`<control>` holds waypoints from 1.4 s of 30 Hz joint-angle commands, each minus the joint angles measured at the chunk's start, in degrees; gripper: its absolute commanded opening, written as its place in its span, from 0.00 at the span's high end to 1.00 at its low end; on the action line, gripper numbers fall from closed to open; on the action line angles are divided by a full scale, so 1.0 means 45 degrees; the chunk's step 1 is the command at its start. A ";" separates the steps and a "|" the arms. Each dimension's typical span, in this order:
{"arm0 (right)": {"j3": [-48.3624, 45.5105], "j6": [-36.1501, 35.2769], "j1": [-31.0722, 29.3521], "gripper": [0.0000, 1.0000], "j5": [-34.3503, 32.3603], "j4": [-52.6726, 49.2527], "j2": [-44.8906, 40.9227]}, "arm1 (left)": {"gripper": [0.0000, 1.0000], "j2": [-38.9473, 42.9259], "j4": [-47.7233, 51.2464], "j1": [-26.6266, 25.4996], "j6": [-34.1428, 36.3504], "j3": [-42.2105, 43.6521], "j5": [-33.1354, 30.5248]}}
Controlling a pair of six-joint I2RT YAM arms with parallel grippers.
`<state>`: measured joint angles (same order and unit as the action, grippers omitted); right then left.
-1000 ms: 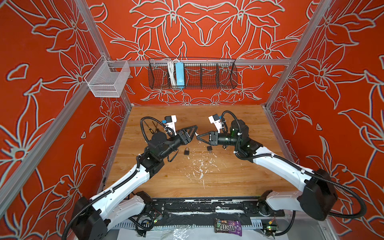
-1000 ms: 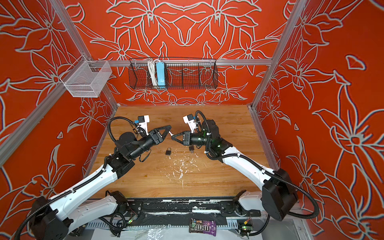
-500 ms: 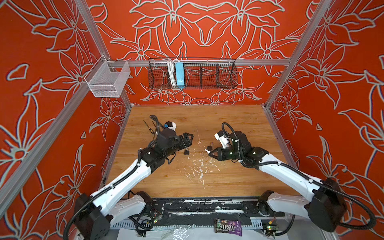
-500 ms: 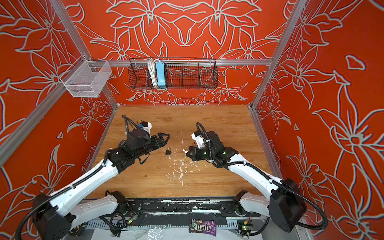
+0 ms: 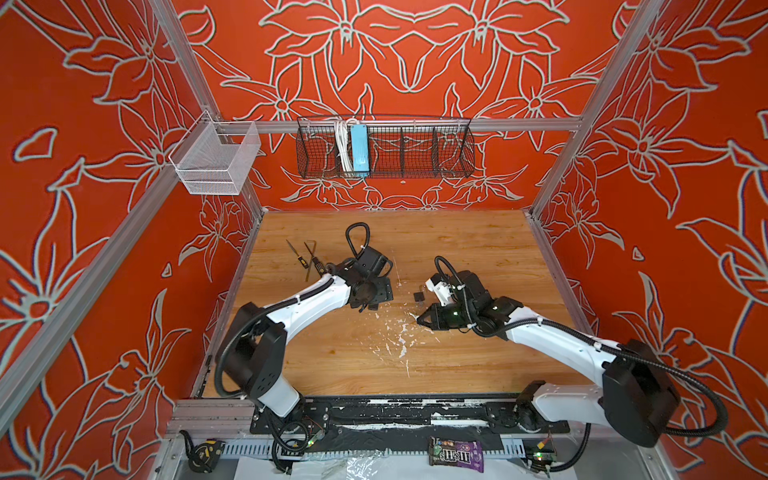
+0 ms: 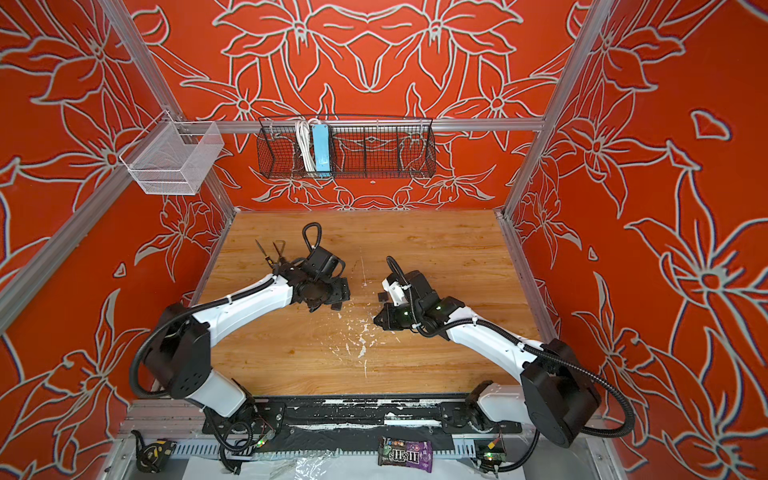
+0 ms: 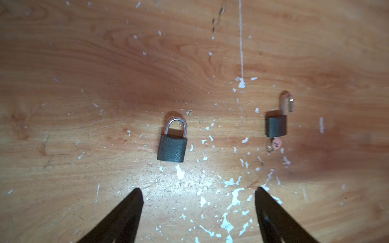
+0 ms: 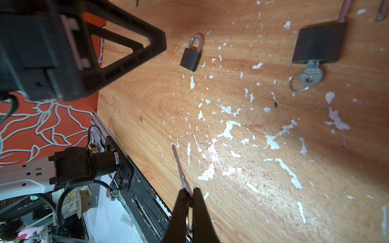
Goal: Unlock with the key
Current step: 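Move the left gripper down over the closed dark padlock and grasp its body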
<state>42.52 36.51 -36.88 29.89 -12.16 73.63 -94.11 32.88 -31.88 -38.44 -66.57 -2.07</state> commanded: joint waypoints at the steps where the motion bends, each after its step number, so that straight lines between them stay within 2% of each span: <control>1: 0.0104 0.0265 -0.0066 1.00 -0.0143 0.0168 0.0123 | 0.19 -0.0979 0.1062 0.0053 0.0622 -0.0753 -0.0484; 15: 0.0160 0.0242 -0.0065 1.00 -0.0392 -0.0125 0.0142 | 0.23 -0.3873 0.2047 0.0210 0.0478 -0.2295 -0.0541; 25: 0.0160 0.0129 -0.0065 1.00 -0.0296 -0.0029 0.0339 | 0.35 -0.4733 0.2678 0.0209 0.0256 -0.2961 0.0438; 42: 0.0082 -0.0057 -0.0047 1.00 -0.0279 0.0122 0.0398 | 0.54 -0.5287 0.3610 -0.0103 -0.1043 -0.3137 -0.0261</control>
<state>42.52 36.88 -36.88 29.08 -12.14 75.31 -115.46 46.11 -31.70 -41.32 -81.28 -2.33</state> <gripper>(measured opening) 0.073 0.462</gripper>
